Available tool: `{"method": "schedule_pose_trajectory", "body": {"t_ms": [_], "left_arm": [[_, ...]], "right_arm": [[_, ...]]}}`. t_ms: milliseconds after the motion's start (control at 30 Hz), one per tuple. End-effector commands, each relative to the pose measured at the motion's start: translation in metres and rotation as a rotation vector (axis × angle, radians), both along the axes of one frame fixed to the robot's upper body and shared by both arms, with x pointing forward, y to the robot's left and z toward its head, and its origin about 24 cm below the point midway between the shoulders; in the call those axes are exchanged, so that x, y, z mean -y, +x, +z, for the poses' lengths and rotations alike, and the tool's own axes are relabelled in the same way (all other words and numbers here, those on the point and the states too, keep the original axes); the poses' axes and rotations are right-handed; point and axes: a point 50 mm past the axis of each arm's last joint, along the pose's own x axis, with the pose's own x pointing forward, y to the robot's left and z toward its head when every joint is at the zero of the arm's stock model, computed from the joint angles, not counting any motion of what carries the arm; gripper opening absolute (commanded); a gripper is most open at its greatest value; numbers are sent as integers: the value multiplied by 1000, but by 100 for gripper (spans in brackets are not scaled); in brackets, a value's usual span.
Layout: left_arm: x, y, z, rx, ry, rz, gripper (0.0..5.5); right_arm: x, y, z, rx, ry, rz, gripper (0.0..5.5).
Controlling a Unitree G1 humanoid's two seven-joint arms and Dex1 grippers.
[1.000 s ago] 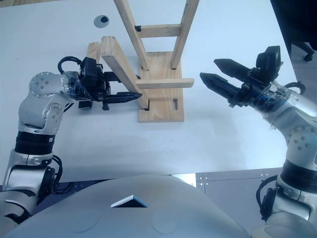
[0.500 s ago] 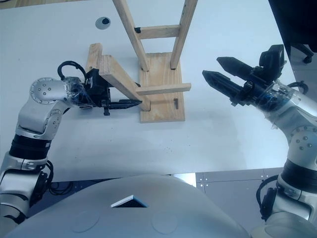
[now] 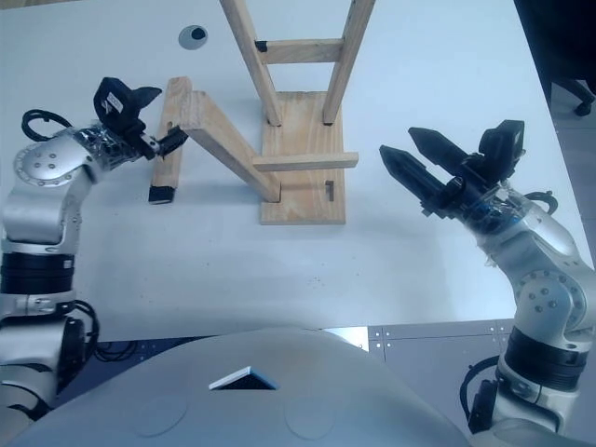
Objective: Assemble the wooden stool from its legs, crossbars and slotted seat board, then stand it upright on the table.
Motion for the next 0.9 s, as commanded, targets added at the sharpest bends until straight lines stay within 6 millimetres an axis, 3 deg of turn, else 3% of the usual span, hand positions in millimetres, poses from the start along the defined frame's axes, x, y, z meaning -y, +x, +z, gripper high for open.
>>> {"method": "schedule_pose_trajectory", "body": {"t_ms": [33, 300, 500, 900], "left_arm": [[-18, -4, -11, -57, 35, 226, 364], [-7, -25, -38, -274, -49, 309, 364], [-16, -32, -51, -380, -1, 363, 364], [-17, -29, -52, -383, 41, 351, 216]], "right_arm": [[-1, 3, 1, 11, 13, 1, 377], [0, 7, -1, 3, 1, 6, 377], [-2, 9, -2, 6, -1, 11, 377], [-2, 11, -1, 19, -2, 4, 377]]}}
